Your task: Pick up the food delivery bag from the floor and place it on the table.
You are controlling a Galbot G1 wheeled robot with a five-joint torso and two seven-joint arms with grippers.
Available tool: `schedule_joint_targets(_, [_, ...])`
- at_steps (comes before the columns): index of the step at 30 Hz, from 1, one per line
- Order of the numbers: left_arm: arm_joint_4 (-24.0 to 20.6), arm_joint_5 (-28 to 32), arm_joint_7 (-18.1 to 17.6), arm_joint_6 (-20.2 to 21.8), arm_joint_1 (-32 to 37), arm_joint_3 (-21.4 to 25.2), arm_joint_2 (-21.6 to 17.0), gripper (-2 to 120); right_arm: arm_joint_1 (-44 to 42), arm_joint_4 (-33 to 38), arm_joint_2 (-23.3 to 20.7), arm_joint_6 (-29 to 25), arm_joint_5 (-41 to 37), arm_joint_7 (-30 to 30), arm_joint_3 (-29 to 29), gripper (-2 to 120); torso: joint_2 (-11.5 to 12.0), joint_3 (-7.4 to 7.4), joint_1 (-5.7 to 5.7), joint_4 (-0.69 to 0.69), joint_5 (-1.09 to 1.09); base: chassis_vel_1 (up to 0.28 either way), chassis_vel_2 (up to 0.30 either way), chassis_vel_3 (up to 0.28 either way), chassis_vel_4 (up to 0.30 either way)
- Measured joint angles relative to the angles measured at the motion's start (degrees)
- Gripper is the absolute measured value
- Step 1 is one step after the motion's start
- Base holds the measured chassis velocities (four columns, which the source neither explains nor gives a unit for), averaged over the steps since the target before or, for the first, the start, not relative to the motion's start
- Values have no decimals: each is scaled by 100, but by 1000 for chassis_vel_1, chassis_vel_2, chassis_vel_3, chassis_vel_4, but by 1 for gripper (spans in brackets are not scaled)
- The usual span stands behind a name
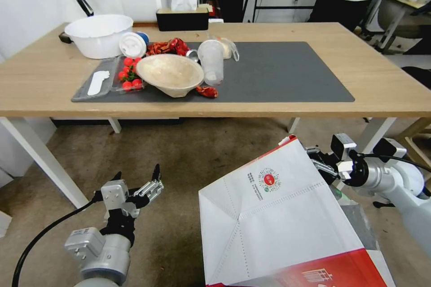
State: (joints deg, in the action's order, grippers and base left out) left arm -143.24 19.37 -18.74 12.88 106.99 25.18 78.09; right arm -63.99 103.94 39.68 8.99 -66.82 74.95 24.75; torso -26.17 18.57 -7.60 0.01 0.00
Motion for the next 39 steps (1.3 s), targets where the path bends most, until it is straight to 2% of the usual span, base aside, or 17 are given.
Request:
schedule_joint_targets(31, [0, -38, 6, -13, -16, 4, -8, 100, 18, -2, 32, 4, 28, -14, -17, 0, -753, 470, -283, 0, 0, 0, 0, 0, 0])
schedule_joint_targets(39, [0, -37, 6, -13, -15, 5, -8, 100, 20, -3, 25, 4, 29, -11, -17, 0, -864, 537, -327, 0, 0, 0, 0, 0, 0])
